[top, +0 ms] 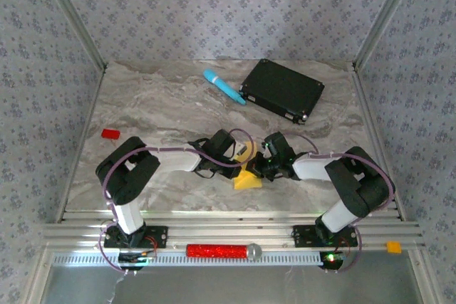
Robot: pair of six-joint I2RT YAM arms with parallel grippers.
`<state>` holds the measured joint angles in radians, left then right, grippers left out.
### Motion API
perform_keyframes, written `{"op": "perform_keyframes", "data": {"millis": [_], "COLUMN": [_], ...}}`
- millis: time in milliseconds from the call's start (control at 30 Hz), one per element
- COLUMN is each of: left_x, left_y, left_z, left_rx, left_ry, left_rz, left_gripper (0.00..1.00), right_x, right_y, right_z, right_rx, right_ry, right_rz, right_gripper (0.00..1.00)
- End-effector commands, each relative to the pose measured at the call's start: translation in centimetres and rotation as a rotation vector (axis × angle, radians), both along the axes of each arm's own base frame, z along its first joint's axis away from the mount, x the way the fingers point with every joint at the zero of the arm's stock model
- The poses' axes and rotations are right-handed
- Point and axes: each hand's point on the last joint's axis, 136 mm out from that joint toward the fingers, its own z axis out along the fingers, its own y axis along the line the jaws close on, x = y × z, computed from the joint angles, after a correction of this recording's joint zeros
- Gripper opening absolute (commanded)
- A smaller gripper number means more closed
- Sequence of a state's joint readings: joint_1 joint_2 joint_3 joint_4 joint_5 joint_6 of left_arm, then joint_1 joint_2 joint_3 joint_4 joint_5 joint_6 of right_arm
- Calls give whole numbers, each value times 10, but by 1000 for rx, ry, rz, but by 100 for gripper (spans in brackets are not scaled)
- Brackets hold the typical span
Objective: Fold a paper plane with a square sheet of paper (pick it up from the middle)
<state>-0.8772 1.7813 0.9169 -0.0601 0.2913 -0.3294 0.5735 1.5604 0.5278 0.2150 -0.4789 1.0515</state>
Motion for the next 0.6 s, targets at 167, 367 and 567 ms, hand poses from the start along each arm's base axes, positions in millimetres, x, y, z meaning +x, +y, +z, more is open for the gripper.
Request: {"op": "perform_keyframes", "data": {"millis": [167, 367, 567], "left_x": [-9, -9, -8], "left_y": [20, 21, 19], "left_z": [-15, -15, -9], "left_rx": [75, 76, 67], "left_ry": [37, 38, 35], "left_rz": [-1, -2, -1], "left_gripper": [4, 4, 5], "right_x": [4, -7, -19], "right_y": [4, 3, -17], "right_z": [23, 6, -28], "right_rx": [45, 0, -115], "right_ry": [-48, -3, 76], "right_rz": [7, 21, -3], "right_gripper": [5, 5, 3]}}
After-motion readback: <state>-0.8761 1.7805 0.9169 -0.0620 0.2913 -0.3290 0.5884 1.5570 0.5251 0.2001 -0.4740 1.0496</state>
